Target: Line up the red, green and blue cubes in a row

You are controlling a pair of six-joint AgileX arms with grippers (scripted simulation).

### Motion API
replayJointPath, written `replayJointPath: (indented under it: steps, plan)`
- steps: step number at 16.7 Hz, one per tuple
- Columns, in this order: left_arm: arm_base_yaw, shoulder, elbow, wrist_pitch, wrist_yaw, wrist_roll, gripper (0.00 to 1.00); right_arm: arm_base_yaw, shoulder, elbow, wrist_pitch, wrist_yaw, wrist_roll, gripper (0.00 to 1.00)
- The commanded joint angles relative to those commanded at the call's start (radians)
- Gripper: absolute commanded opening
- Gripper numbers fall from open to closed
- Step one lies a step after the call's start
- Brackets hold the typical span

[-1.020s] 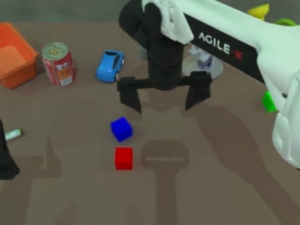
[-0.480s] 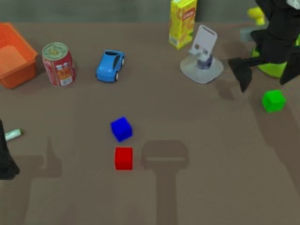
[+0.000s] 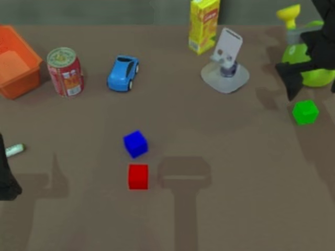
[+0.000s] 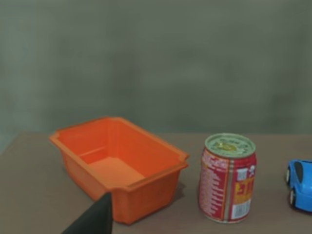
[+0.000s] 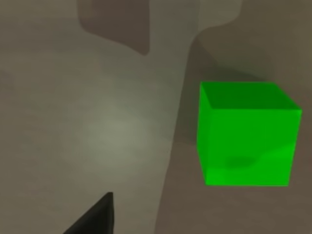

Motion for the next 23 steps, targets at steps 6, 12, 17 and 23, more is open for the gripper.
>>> replayJointPath:
  steps: [6, 12, 17, 23]
  plan:
    - [0.000, 0.000, 0.000, 0.000, 0.000, 0.000, 1.00, -0.001, 0.039, -0.097, 0.141, -0.001, 0.001, 1.00]
    - [0.000, 0.000, 0.000, 0.000, 0.000, 0.000, 1.00, -0.002, 0.089, -0.202, 0.295, -0.001, 0.001, 1.00]
    - [0.000, 0.000, 0.000, 0.000, 0.000, 0.000, 1.00, -0.002, 0.089, -0.202, 0.295, -0.001, 0.001, 0.85]
    - [0.000, 0.000, 0.000, 0.000, 0.000, 0.000, 1.00, -0.002, 0.089, -0.202, 0.295, -0.001, 0.001, 0.40]
